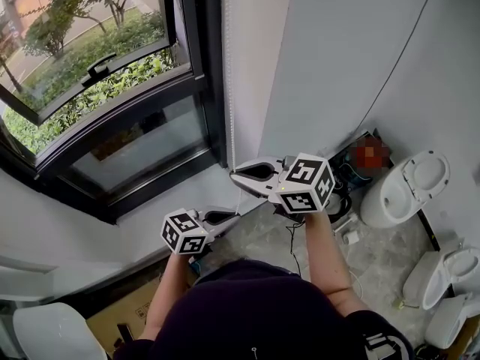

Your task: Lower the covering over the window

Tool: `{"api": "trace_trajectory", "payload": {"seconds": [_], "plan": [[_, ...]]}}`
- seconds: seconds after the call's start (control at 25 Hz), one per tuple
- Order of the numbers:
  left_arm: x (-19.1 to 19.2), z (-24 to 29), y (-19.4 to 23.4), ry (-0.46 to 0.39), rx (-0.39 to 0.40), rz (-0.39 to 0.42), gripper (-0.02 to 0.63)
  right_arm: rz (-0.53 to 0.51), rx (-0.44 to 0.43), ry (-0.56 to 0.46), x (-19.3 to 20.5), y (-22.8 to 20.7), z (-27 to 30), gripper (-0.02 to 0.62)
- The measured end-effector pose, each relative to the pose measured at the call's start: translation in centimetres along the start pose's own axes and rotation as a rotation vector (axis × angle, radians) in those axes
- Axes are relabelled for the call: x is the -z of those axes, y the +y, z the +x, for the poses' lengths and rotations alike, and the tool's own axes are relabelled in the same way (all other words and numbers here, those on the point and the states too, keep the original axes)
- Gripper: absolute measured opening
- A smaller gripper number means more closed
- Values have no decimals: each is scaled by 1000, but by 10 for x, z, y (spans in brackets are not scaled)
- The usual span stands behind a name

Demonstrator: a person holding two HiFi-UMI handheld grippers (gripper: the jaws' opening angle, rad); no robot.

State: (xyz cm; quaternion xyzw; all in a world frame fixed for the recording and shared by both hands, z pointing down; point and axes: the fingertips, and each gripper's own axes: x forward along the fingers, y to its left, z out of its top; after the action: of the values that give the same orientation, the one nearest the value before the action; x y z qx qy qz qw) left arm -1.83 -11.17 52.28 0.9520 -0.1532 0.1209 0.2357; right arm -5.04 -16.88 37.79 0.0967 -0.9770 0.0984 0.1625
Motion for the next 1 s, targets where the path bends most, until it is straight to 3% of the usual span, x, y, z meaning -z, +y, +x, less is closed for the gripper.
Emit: {"api": "trace_trajectory", "payload": {"seconds": [0.12,0.28,0.44,0.84,1.0], "plan": [[-1,-1,1,-1,-3,2,13,-14,4,75,17,1,6,12],[2,-1,0,5,-1,-1,13,48,-27,53,28,3,11,12],[2,-1,0,4,-5,-3,14,26,3,139,43,-2,13,12],[6,-1,0,19,-6,-6,14,55,13,159,52,-7,15,12],[7,-2,-1,25,-5,-3,14,49,0,256,77,-1,23,12]]}}
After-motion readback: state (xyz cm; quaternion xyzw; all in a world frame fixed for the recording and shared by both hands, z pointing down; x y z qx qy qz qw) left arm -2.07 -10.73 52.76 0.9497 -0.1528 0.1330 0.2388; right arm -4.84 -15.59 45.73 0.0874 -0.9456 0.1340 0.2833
